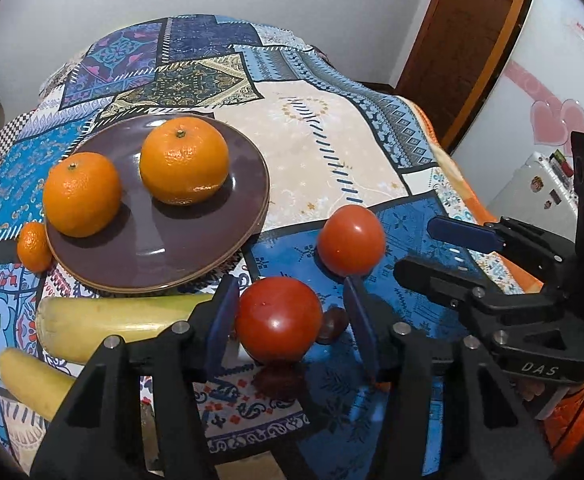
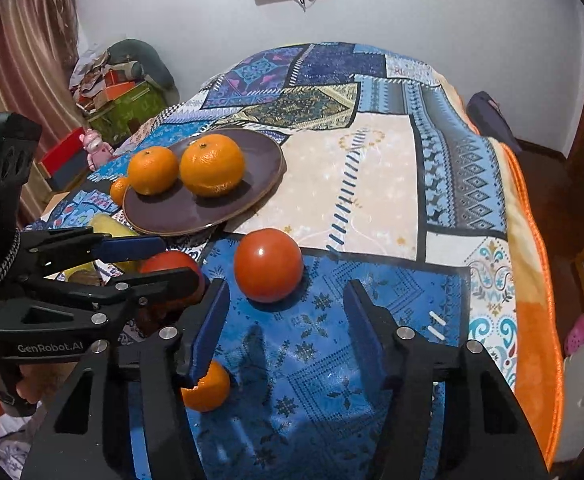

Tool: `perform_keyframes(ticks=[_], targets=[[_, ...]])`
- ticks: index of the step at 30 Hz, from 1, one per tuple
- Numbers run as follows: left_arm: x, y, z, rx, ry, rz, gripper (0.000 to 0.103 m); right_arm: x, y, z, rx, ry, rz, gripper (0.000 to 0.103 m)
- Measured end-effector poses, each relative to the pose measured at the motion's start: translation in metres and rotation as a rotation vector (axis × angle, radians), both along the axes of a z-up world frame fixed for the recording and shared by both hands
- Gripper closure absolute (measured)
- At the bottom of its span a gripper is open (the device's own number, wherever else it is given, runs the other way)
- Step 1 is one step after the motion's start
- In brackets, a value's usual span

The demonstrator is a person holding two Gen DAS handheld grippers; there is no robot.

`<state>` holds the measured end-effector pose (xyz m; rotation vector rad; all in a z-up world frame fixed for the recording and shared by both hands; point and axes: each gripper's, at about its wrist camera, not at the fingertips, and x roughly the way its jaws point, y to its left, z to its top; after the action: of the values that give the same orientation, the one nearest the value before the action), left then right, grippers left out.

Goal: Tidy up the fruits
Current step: 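Grasp a red tomato with the left gripper while the right gripper grasps another tomato, then lift the tomatoes and carry them toward the purple plate with both grippers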

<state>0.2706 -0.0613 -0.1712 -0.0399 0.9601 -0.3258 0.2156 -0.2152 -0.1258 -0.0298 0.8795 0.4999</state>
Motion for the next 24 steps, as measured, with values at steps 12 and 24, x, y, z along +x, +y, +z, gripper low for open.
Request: perform_keyframes(ticks=[12,24], targets=[[-0.004,0.003,-0.016,-0.003,0.108,0.007,0.049,-0.004,0.004,0.002,-0.001,0.005,0.019,0.049],[0.006,0.005,-0.018,-0.055,0.122,0.069,0.053,0.011,0.009,-0.004,-0.020,0.020,0.010,0.049]])
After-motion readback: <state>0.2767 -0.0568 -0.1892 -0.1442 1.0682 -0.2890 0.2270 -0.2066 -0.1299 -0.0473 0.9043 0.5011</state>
